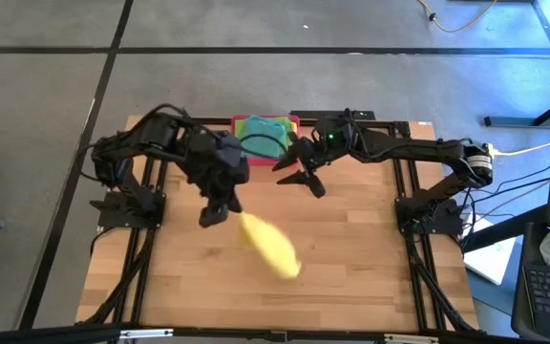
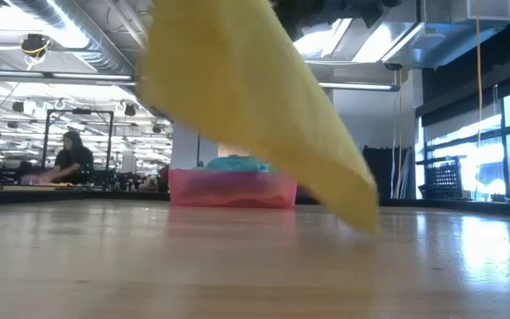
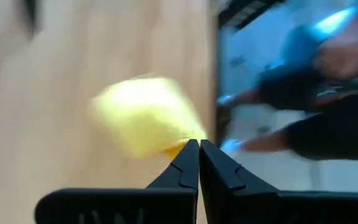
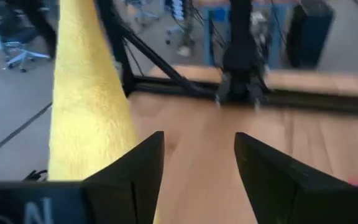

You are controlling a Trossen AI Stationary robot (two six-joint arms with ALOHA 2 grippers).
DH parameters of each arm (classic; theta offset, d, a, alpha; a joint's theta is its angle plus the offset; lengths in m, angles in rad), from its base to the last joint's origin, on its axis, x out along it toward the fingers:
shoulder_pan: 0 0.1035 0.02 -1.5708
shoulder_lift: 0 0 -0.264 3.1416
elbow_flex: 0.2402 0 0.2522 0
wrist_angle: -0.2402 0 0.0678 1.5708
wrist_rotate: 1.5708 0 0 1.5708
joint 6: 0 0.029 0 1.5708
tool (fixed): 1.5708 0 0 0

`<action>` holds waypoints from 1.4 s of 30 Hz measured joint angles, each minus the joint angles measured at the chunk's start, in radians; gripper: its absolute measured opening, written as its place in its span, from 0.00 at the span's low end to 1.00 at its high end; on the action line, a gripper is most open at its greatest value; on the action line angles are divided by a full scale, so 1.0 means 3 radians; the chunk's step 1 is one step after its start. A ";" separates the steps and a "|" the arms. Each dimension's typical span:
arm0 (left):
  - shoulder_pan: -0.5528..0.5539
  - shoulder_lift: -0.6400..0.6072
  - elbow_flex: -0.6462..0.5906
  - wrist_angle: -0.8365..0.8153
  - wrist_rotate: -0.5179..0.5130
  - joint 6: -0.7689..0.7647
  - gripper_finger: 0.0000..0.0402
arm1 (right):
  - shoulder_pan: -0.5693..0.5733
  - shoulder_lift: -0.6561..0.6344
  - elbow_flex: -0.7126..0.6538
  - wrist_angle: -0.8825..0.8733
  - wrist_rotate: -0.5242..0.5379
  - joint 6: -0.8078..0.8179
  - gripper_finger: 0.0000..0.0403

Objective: Fold microfiber towels
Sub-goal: Fold the yellow microfiber cloth

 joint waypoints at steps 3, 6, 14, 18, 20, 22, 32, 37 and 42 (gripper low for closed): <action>-0.0066 -0.0006 -0.0058 -0.0001 -0.0484 -0.0099 0.00 | 0.0014 0.0006 -0.0002 -0.0252 0.0171 0.0160 0.49; -0.0071 -0.0010 -0.0065 0.0063 -0.0846 -0.0296 0.00 | 0.0042 0.0024 -0.0084 -0.0438 0.0279 0.0272 0.49; -0.0068 -0.0017 -0.0062 0.0289 -0.1274 -0.0420 0.00 | 0.0238 0.0041 -0.0286 -0.0450 0.0019 0.0628 0.49; -0.0051 -0.0017 -0.0062 0.0282 -0.1337 -0.0407 0.00 | 0.0298 0.0025 -0.0234 0.0089 -0.0163 0.1043 0.49; -0.0049 -0.0017 -0.0062 0.0416 -0.1221 -0.0230 0.00 | 0.0314 0.0022 -0.0133 0.0286 -0.0161 0.1089 0.49; -0.0078 -0.0017 -0.0062 0.0681 -0.0859 0.0023 0.00 | 0.0323 0.0020 0.0005 0.0406 -0.0157 0.1072 0.49; -0.0342 -0.0017 -0.0062 0.0240 0.0103 0.0118 0.00 | 0.0248 0.0067 0.0404 0.0150 0.0004 0.0392 0.49; -0.0487 -0.0071 -0.0498 0.0080 -0.0441 -0.0047 0.00 | 0.0249 0.0329 0.0252 -0.0416 0.0120 0.0332 0.49; -0.0624 -0.0100 -0.0954 0.0153 -0.0510 -0.0247 0.00 | 0.0341 0.0608 -0.0096 -0.0611 -0.0442 0.0761 0.49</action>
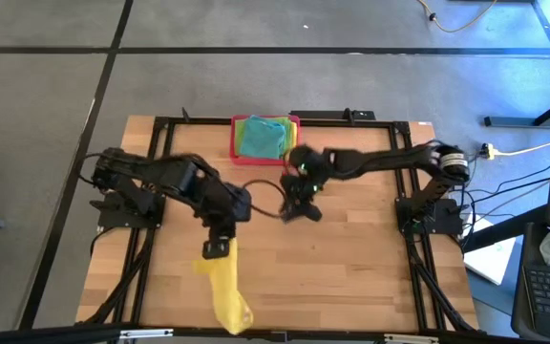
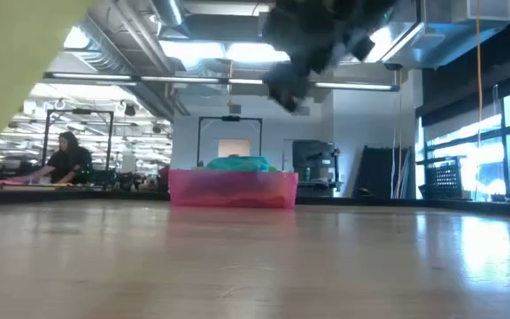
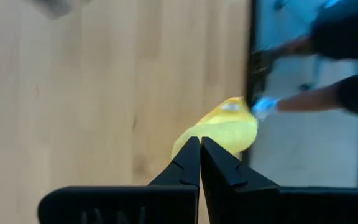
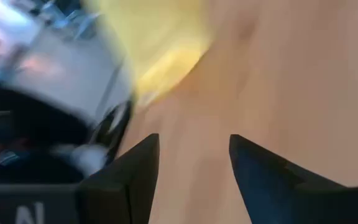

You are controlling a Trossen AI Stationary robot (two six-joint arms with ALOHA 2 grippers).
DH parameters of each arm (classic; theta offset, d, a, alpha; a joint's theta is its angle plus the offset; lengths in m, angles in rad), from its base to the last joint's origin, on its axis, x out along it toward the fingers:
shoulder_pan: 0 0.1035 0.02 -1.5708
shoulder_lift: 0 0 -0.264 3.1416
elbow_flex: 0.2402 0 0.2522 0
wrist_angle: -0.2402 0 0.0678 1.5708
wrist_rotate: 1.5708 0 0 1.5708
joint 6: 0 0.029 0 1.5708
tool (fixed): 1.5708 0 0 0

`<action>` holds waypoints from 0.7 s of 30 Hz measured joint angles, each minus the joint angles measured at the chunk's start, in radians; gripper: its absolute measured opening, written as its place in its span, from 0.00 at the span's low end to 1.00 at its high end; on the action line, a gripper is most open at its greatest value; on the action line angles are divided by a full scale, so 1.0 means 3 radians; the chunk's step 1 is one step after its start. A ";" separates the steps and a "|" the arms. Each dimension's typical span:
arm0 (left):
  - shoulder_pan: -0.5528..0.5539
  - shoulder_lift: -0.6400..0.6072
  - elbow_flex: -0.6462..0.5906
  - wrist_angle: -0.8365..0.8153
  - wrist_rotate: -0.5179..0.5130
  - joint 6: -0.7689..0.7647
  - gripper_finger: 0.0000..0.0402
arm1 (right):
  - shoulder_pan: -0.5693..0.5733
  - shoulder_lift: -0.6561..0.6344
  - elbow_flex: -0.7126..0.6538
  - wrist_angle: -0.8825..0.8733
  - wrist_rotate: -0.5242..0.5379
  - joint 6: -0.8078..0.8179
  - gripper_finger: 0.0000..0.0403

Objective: Fold microfiber towels
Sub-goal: Fold the yellow microfiber cloth

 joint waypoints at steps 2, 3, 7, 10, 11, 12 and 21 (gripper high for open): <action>-0.0019 0.0022 -0.0202 0.0014 -0.0090 0.0008 0.00 | 0.0091 0.0095 -0.0159 -0.0011 -0.0199 0.0087 0.49; -0.0022 0.0020 -0.0310 0.0024 -0.0143 0.0008 0.00 | 0.0145 0.0134 -0.0236 -0.0010 -0.0222 0.0115 0.49; 0.0009 0.0014 -0.0624 -0.0009 -0.0226 -0.0001 0.00 | 0.0320 0.0194 -0.0488 -0.0002 -0.0220 0.0219 0.49; 0.0060 0.0013 -0.0735 -0.0001 -0.0230 0.0011 0.00 | 0.0421 0.0194 -0.0564 0.0029 -0.0219 0.0306 0.49; 0.0081 0.0013 -0.0762 -0.0002 -0.0229 0.0013 0.00 | 0.0450 0.0194 -0.0574 0.0050 -0.0220 0.0342 0.49; 0.0104 0.0013 -0.0779 -0.0003 -0.0231 0.0024 0.00 | 0.0475 0.0194 -0.0579 0.0085 -0.0218 0.0356 0.49; 0.0343 0.0011 -0.0784 0.1616 -0.0068 0.0491 0.00 | 0.0485 0.0134 -0.0578 0.0225 -0.0130 0.0548 0.49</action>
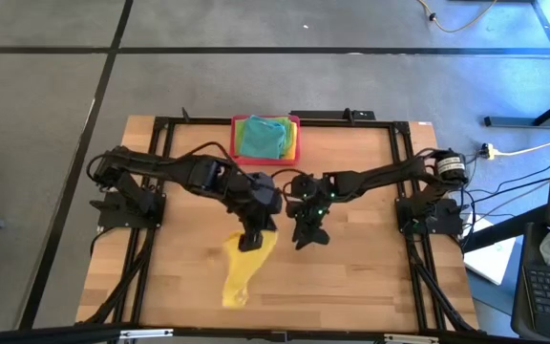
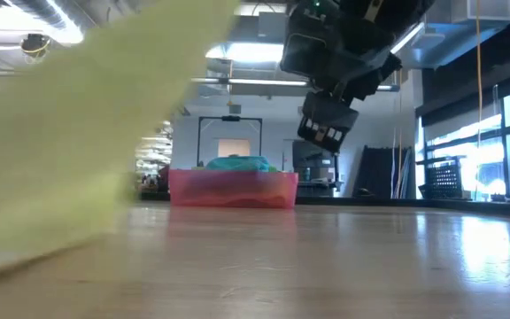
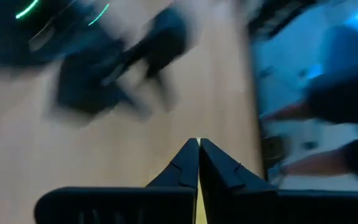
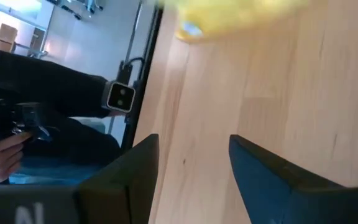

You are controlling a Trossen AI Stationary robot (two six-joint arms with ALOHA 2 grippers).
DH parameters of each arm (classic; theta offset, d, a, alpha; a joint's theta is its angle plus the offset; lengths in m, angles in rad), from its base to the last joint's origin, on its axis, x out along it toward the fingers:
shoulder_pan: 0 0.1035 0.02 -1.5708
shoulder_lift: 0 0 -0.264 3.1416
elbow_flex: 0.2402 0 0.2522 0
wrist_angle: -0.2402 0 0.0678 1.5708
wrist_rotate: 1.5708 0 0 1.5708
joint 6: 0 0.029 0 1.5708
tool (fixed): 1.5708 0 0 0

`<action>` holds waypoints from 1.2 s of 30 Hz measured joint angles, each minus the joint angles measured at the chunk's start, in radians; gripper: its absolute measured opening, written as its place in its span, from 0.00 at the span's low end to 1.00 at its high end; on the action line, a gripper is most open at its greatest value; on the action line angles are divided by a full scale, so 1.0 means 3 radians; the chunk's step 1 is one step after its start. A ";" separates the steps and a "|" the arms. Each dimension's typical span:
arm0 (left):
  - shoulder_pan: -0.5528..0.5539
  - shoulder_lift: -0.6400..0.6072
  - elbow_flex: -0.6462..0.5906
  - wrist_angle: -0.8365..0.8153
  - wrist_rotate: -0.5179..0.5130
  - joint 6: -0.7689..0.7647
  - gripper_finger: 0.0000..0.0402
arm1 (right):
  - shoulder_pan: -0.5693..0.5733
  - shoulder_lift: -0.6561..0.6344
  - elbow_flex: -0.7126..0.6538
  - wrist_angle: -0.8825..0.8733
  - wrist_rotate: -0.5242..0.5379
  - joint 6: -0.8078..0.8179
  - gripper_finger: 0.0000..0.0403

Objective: Fold microfiber towels
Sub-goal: Fold the yellow microfiber cloth

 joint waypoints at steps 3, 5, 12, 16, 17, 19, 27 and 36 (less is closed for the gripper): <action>-0.0016 0.0003 0.0001 0.0313 0.0262 0.0034 0.00 | -0.0066 -0.0080 0.0000 0.0014 -0.0003 -0.0111 0.49; -0.0015 0.0020 0.0001 0.0248 0.0385 0.0028 0.00 | -0.0118 -0.0166 0.0000 0.0026 0.0002 -0.0307 0.49; -0.0119 0.0074 -0.0005 -0.0152 0.0633 -0.0004 0.00 | -0.0351 -0.0459 0.0004 0.0141 0.0014 -0.1091 0.49; -0.0201 0.0091 0.0001 -0.0143 0.0611 -0.0047 0.00 | -0.0439 -0.0502 0.0006 0.0484 0.0014 -0.1285 0.49; -0.0218 0.0097 -0.0001 -0.0144 0.0569 -0.0050 0.00 | -0.0439 -0.0502 0.0006 0.0599 0.0013 -0.1286 0.49; -0.0236 0.0099 -0.0001 -0.0150 0.0436 -0.0065 0.00 | -0.0405 -0.0497 0.0006 0.0790 0.0030 -0.1256 0.49; -0.0183 0.0097 -0.0001 -0.0240 0.0100 -0.0051 0.00 | -0.0001 -0.0209 0.0006 0.1309 0.0122 -0.1167 0.49; -0.0164 0.0097 -0.0001 -0.0239 0.0110 -0.0042 0.00 | 0.0103 0.0079 0.0005 0.1713 0.0123 -0.1133 0.49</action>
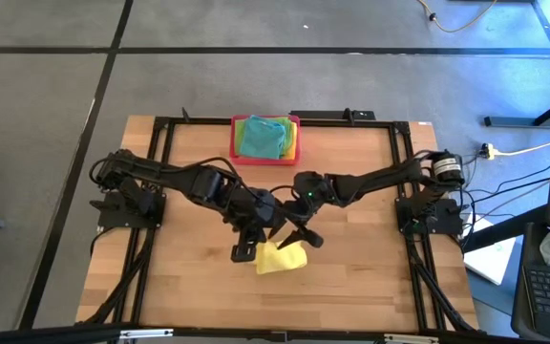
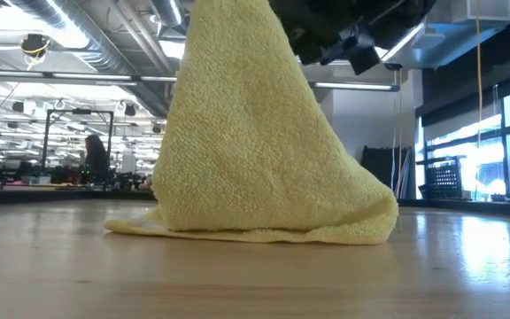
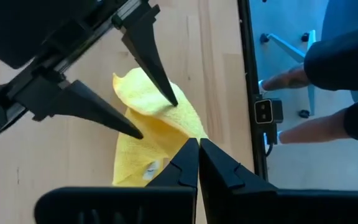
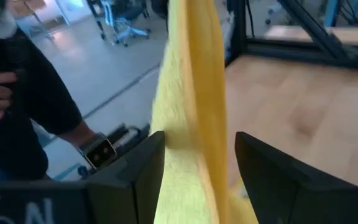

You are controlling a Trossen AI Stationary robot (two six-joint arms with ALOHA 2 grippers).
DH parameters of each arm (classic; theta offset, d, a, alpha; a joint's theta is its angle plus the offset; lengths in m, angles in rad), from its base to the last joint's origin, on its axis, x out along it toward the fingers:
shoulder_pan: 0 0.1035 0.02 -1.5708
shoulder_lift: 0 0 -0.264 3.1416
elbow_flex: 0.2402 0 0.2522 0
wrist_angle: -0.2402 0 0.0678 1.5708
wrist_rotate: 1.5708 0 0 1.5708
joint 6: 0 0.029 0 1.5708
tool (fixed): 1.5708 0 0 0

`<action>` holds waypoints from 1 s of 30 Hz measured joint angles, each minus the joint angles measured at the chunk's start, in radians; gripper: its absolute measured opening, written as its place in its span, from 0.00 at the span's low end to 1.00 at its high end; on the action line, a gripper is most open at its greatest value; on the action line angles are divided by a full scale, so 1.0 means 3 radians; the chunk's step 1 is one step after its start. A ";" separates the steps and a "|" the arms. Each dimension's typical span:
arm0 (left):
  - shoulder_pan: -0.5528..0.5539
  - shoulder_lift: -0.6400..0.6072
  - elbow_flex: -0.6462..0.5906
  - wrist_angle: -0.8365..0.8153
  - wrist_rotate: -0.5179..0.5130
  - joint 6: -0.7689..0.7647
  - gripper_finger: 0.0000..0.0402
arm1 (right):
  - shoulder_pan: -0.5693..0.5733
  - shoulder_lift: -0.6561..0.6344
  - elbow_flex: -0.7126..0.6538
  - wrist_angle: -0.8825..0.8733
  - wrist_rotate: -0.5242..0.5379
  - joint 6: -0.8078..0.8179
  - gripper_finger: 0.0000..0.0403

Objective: Fold microfiber towels
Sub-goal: Fold the yellow microfiber cloth

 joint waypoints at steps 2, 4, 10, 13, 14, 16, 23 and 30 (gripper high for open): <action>0.0000 0.0000 0.0000 0.0023 0.0006 0.0001 0.00 | 0.0001 0.0032 0.0044 0.0100 -0.0055 0.0077 0.49; 0.0001 0.0000 0.0000 0.0026 0.0009 -0.0001 0.00 | 0.0006 0.0050 0.0116 0.0114 -0.0119 0.0144 0.49; 0.0006 0.0000 0.0000 -0.0045 0.0028 -0.0025 0.00 | 0.0027 0.0058 0.0182 0.0056 -0.0284 0.0347 0.49; 0.0006 0.0000 0.0000 -0.0194 0.0030 -0.0026 0.00 | 0.0027 0.0058 0.0182 -0.0147 -0.0494 0.0498 0.49; 0.0007 0.0000 0.0000 -0.0249 0.0030 -0.0026 0.00 | 0.0026 0.0058 0.0182 -0.0247 -0.0550 0.0504 0.49; 0.0014 0.0000 0.0000 -0.0336 0.0032 -0.0025 0.00 | 0.0027 0.0058 0.0182 -0.0469 -0.0634 0.0455 0.49; 0.0073 -0.0001 0.0000 -0.0352 0.0030 -0.0025 0.00 | 0.0034 0.0059 0.0180 -0.1127 -0.0426 -0.0196 0.49; 0.0119 -0.0003 0.0000 -0.0368 0.0001 -0.0026 0.00 | 0.0038 0.0082 -0.0028 -0.1281 -0.0112 -0.0399 0.49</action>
